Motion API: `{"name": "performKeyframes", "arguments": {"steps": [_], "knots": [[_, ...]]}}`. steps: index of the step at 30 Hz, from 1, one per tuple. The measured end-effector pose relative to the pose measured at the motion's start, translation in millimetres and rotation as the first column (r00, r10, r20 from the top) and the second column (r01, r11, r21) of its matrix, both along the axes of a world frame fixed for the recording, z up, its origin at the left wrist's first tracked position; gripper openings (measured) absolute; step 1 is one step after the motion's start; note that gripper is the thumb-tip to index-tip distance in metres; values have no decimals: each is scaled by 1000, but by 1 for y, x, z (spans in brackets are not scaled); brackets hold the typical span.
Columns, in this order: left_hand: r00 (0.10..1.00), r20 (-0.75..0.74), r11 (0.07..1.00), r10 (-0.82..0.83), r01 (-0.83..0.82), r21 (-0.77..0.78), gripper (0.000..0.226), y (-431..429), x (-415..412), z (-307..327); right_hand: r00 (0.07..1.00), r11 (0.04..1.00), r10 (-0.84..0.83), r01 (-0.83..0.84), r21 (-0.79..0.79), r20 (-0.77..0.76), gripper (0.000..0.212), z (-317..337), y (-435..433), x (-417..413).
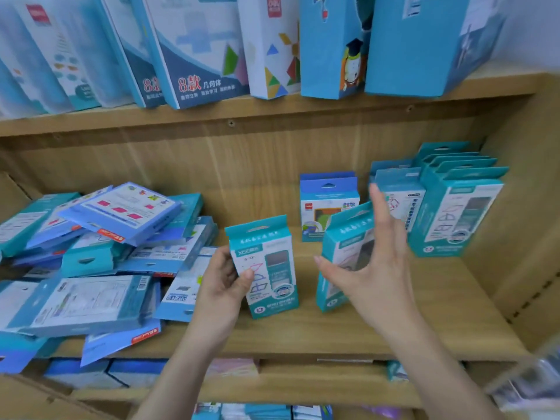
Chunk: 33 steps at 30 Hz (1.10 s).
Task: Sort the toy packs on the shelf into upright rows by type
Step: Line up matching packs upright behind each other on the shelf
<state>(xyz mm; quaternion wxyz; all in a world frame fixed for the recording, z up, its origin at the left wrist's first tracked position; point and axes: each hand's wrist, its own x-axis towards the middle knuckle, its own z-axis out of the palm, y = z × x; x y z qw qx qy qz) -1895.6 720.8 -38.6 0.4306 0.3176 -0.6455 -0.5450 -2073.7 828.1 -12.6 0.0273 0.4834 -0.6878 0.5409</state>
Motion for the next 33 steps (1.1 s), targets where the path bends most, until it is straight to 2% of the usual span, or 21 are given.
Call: {"name": "performKeyframes", "arguments": {"steps": [3,5,7,10,12,18,21,23,27,30,33], "knots": [[1000,-30,1000,-1,0,-24,42,-1,2,5,1000,998,-17,18,56,-18,113,-13,-3,-3],[996,-88,991,16,-27,-134,51,-1,4,14,998,997,-33,37,68,-55,112,-19,-5,-5],[995,-91,949,47,-73,-306,46,-1,6,21,996,995,-55,61,78,-74,113,-22,-6,-5],[986,73,825,151,-85,-559,38,-5,7,25,985,991,-118,124,43,-129,114,-24,-8,-4],[967,168,754,193,-36,-656,34,-9,7,25,977,989,-147,148,-6,-157,113,-26,-7,-3],[969,198,836,145,-13,-548,46,-13,5,29,985,986,-129,139,91,-112,111,-27,-8,-5],[988,147,910,36,28,-413,44,-10,3,33,985,979,-130,145,143,-113,106,-25,-8,-7],[983,184,938,-6,69,-340,50,-8,4,33,982,974,-143,161,161,-121,101,-24,-7,-6],[900,432,922,61,115,-369,70,-9,5,22,971,952,-195,221,212,-135,92,-22,-6,-4],[905,416,930,94,69,-361,78,-4,4,21,941,920,-252,306,245,-226,90,-20,-6,-3],[912,388,901,131,53,-431,85,5,5,24,938,911,-268,321,260,-221,90,-17,-2,-5]]}}
